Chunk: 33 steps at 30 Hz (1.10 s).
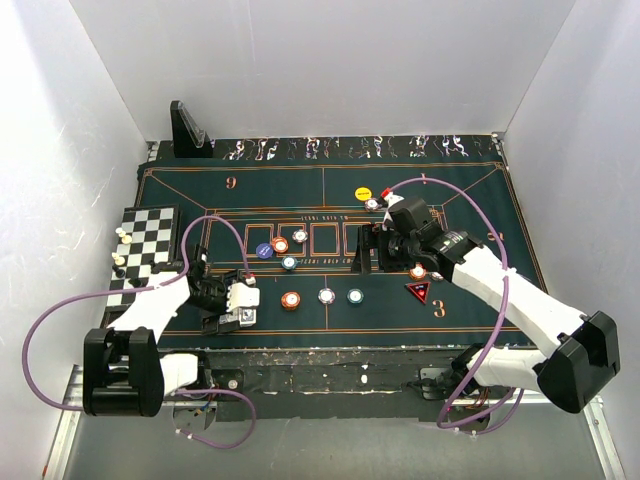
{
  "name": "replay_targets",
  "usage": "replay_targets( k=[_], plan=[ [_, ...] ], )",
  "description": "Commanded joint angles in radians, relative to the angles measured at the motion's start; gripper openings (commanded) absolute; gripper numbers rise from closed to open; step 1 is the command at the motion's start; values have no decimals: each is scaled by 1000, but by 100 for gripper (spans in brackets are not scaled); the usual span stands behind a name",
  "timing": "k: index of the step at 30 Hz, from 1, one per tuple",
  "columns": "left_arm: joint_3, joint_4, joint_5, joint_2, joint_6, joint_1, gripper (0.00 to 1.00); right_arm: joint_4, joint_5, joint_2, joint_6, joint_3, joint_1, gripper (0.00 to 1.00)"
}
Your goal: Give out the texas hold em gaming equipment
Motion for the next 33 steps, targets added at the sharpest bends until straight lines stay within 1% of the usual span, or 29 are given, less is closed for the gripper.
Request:
replay_targets(
  k=[1,4,7,10,14,18,21,24,27,30,31,33],
  plan=[
    [-44,49,-6,-20,11,6,98,-2,9,16,-11,59,4,95],
    [-44,54,-10,-15,6,6,97,-8,6,17,-8,65,4,95],
    [-22,46,-9,-6,3,7,85,-7,2,16,-8,67,4,95],
    [34,22,10,-2,-29,10,73,-1,-7,16,0,68,4,95],
    [136,-78,45,6,-60,10,65,10,-26,19,6,65,4,95],
    [209,-164,56,-8,-68,7,61,18,-43,19,10,70,4,95],
    [245,-219,73,-28,-72,9,60,24,-50,16,17,71,4,95],
    [286,-250,117,-49,-94,7,60,47,-90,13,30,73,5,95],
    [361,-250,178,-48,-150,-2,59,88,-167,19,53,75,5,95],
    [490,-259,235,-2,-236,-25,57,180,-279,33,89,73,8,96],
    [533,-261,253,17,-268,-34,56,220,-312,37,104,71,10,96],
    [609,-270,272,47,-314,-62,49,292,-389,48,136,74,13,96]
  ],
)
